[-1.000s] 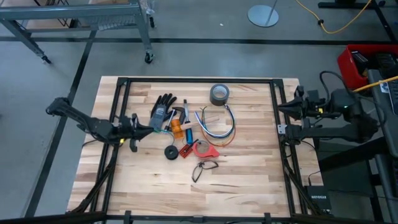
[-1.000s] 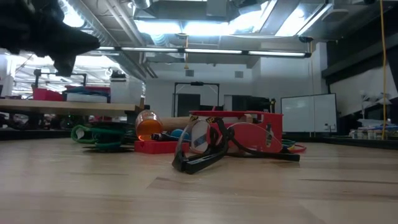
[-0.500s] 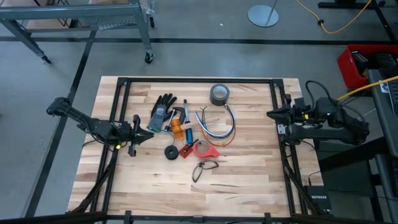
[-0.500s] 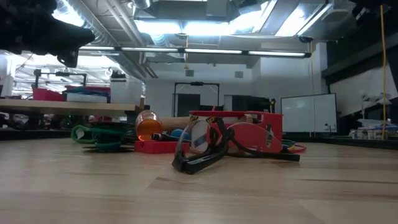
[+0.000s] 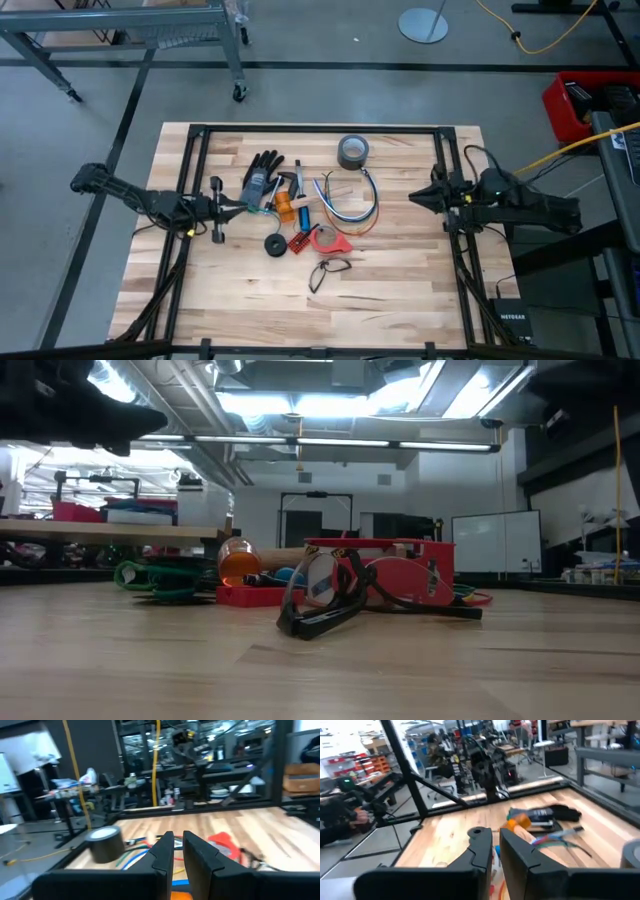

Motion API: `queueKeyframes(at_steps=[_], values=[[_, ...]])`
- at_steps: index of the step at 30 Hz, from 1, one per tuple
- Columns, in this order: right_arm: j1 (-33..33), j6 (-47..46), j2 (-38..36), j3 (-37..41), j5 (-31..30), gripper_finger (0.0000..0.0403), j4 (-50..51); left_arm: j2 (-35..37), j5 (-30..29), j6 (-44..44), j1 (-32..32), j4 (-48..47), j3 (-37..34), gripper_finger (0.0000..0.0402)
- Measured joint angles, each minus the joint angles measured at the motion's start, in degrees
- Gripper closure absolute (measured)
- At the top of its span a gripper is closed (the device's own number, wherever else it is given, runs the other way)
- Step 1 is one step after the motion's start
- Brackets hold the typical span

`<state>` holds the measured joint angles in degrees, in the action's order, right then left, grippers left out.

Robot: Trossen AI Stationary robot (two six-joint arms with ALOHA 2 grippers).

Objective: Coil cords
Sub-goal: Return to Home Position

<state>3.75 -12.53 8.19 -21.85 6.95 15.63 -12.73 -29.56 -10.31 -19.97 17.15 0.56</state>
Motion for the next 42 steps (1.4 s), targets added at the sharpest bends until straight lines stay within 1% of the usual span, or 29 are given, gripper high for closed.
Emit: queueKeyframes(at_steps=[5,11,17,20,23,26,31,34,36,38,42], values=[[0.00,-0.80,0.00,4.88,-0.95,0.0363,-5.68,0.02,0.48,-0.23,4.72,-0.01,0.00,0.0369],[0.00,-0.75,0.00,9.62,-1.37,0.0363,-9.75,-0.01,6.99,0.24,10.29,-0.26,-0.02,0.0369],[0.02,-0.73,0.00,14.73,-2.33,0.0363,-15.25,0.02,11.80,3.83,14.46,-1.73,-0.02,0.0369],[0.00,-0.69,0.00,17.96,-2.56,0.0363,-18.59,-0.01,13.44,5.13,16.01,-2.18,-0.02,0.0369],[0.02,-0.68,0.03,21.14,-4.38,0.0363,-22.06,-0.01,14.59,5.41,17.27,-2.18,-0.02,0.0369],[0.00,-0.62,0.03,21.16,-6.65,0.0363,-21.71,0.01,16.23,6.30,18.30,-2.96,-0.04,0.0369],[0.00,0.03,0.06,21.19,-6.96,0.0363,-21.46,0.04,18.30,8.17,19.01,-6.05,-0.04,0.0369],[0.02,0.36,0.23,21.21,-7.10,0.0363,-19.61,-0.01,18.47,8.20,19.01,-9.59,-0.04,0.0369],[0.01,0.43,0.27,21.22,-8.56,0.0363,-17.37,-0.01,18.45,7.94,19.01,-12.33,-0.04,0.0369],[0.02,0.45,0.60,21.23,-9.62,0.0363,-17.31,-0.02,18.45,7.69,19.01,-14.41,-0.04,0.0369],[0.02,0.47,1.65,21.23,-10.55,0.0363,-17.32,-0.07,18.49,7.07,19.01,-14.82,-0.04,0.0369]])
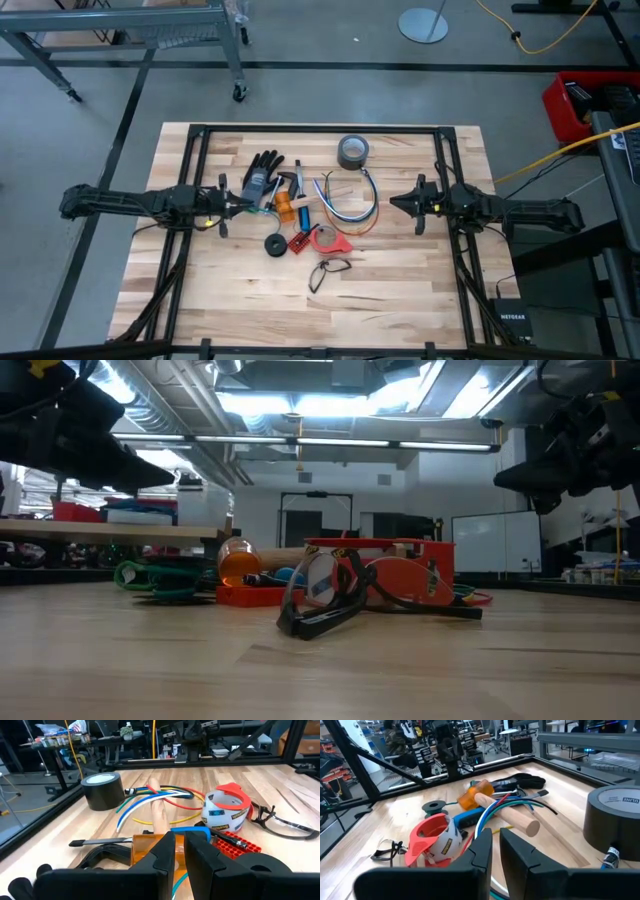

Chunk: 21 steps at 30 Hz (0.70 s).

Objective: Coil cords
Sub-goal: Return to Home Position

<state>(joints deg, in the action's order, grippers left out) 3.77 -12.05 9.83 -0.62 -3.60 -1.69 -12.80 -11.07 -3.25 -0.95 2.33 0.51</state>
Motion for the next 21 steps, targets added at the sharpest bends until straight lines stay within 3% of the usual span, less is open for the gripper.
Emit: queueKeyframes(at_steps=[9,14,21], values=[[0.00,0.00,0.91,0.04,0.11,0.0363,0.15,0.00,-0.04,0.65,0.00,0.00,0.00,0.0369],[-0.01,0.02,0.93,0.09,0.13,0.0363,0.24,-0.03,-0.05,-4.20,-0.02,0.00,0.00,0.0369],[0.00,0.09,0.91,0.11,0.15,0.0363,0.12,-0.04,-0.07,-4.66,-0.02,0.00,0.00,0.0369]])
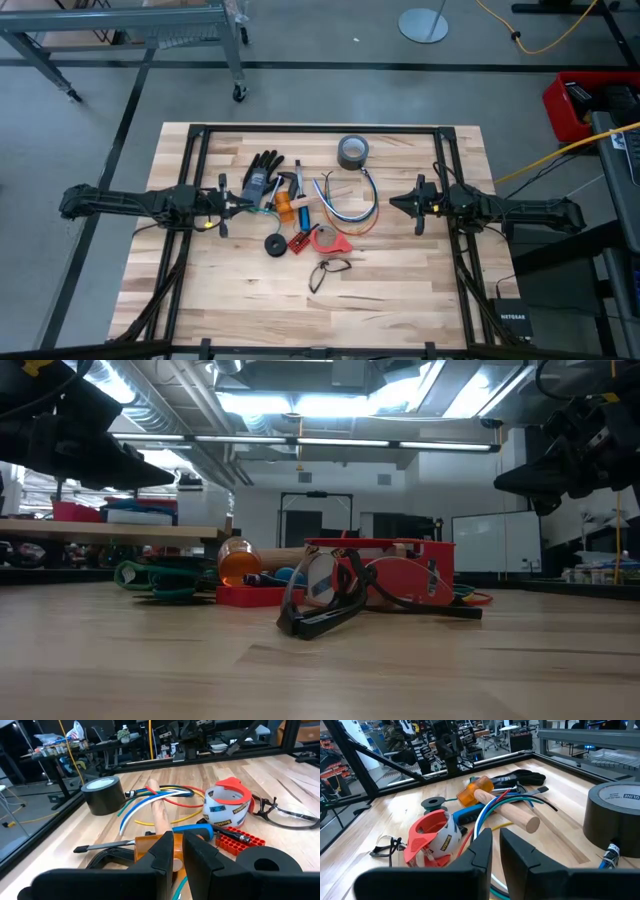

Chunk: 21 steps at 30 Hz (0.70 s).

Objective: Coil cords
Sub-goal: Return to Home Position

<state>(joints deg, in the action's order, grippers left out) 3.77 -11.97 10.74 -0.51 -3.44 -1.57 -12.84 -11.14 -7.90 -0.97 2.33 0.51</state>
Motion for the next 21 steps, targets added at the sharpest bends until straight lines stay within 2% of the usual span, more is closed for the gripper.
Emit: queueKeyframes(at_steps=[7,10,17,21], values=[[-0.01,0.02,0.00,0.02,0.00,0.0363,-0.14,0.27,0.00,0.00,0.00,0.00,0.00,0.0369],[-0.03,0.02,-0.41,0.04,0.00,0.0363,-0.16,2.61,0.00,0.00,-0.17,-0.02,0.00,0.0369],[-0.02,0.04,-5.45,0.04,0.00,0.0363,-0.10,12.87,0.00,-0.06,-0.15,0.35,0.00,0.0369],[-0.02,0.08,-8.73,0.04,0.04,0.0363,-0.06,12.60,-0.17,-0.02,-0.09,0.65,0.00,0.0369]])
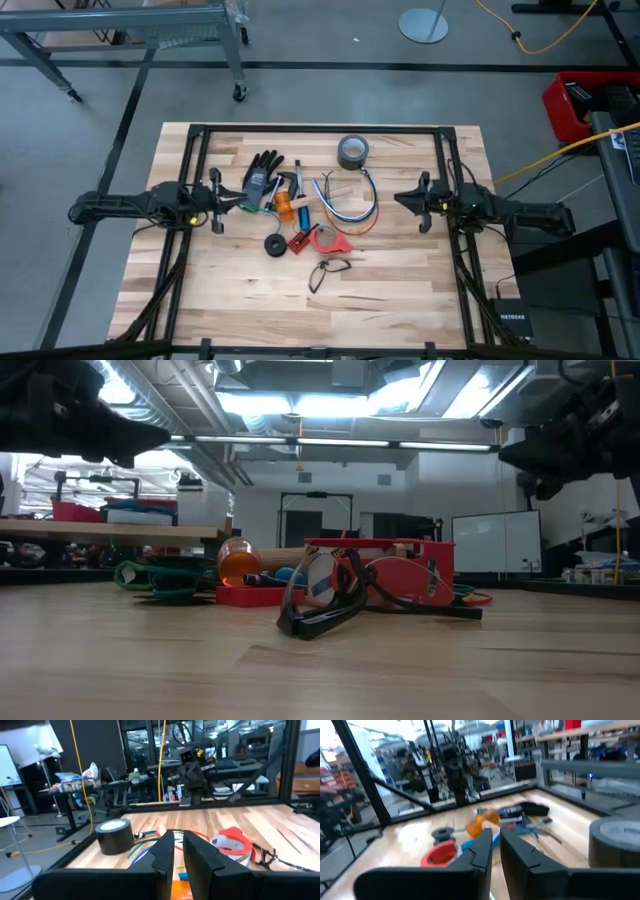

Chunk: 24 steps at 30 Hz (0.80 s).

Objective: Coil cords
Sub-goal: Return to Home Position

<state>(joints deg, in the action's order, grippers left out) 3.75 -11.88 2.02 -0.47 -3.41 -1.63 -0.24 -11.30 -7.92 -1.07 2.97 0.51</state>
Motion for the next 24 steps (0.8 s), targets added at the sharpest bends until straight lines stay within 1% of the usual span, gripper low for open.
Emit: queueKeyframes(at_steps=[2,10,24], values=[[0.01,0.00,-1.96,0.00,-0.01,0.0363,-0.10,0.03,0.02,0.02,0.01,-0.23,0.00,0.0369],[0.02,-0.01,-1.87,-0.28,1.01,0.0363,-0.05,-0.02,0.18,0.01,0.01,-0.60,0.00,0.0369],[0.02,-0.02,-1.90,-0.37,1.10,0.0363,0.40,-0.38,0.19,0.02,0.01,-0.65,0.00,0.0369]])
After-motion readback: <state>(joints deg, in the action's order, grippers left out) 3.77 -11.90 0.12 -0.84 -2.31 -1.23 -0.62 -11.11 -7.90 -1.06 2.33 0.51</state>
